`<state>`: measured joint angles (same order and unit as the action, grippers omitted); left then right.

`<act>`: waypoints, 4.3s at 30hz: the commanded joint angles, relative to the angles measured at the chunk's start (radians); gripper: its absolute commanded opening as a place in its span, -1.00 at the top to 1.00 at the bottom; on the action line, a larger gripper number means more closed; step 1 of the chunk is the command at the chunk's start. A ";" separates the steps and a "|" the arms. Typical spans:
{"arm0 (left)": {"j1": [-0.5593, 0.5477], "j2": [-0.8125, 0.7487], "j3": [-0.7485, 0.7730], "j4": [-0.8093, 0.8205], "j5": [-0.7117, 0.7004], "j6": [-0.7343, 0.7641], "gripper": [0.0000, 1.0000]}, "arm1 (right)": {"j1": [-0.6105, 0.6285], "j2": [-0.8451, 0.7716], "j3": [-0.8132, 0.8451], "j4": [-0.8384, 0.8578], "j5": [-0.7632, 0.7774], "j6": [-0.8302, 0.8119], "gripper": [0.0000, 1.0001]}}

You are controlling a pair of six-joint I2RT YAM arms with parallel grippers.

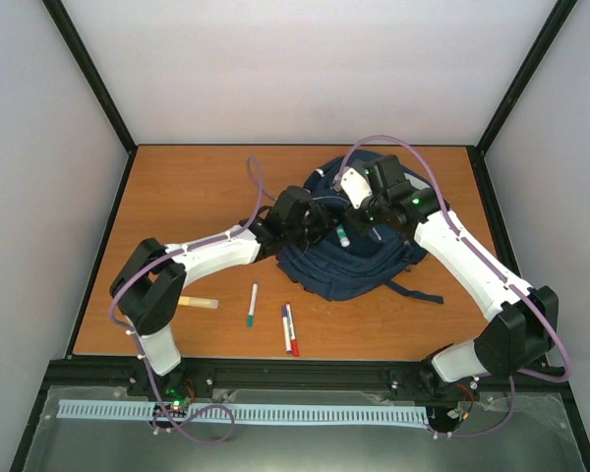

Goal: Pack the student bag
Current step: Place the stationery in the student bag, then pick up the stationery from the center of the board, then place the stationery in the student bag.

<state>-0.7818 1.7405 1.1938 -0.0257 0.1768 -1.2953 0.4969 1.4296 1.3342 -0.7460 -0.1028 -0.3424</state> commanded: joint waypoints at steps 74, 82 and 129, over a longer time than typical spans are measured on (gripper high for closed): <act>-0.052 -0.108 -0.217 -0.856 -0.387 0.602 0.34 | -0.164 -0.285 -0.412 0.390 -0.308 0.009 0.94; -0.053 -0.063 -0.203 -0.841 -0.356 0.611 0.46 | -0.164 -0.284 -0.414 0.390 -0.313 0.002 0.95; -0.052 -0.340 -0.216 -0.123 0.161 0.372 0.98 | -0.168 -0.313 -0.420 0.397 -0.315 0.007 0.94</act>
<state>-0.8314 1.3407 0.9710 -0.4103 0.2577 -0.7883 0.3363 1.1633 0.9154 -0.4217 -0.3782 -0.3344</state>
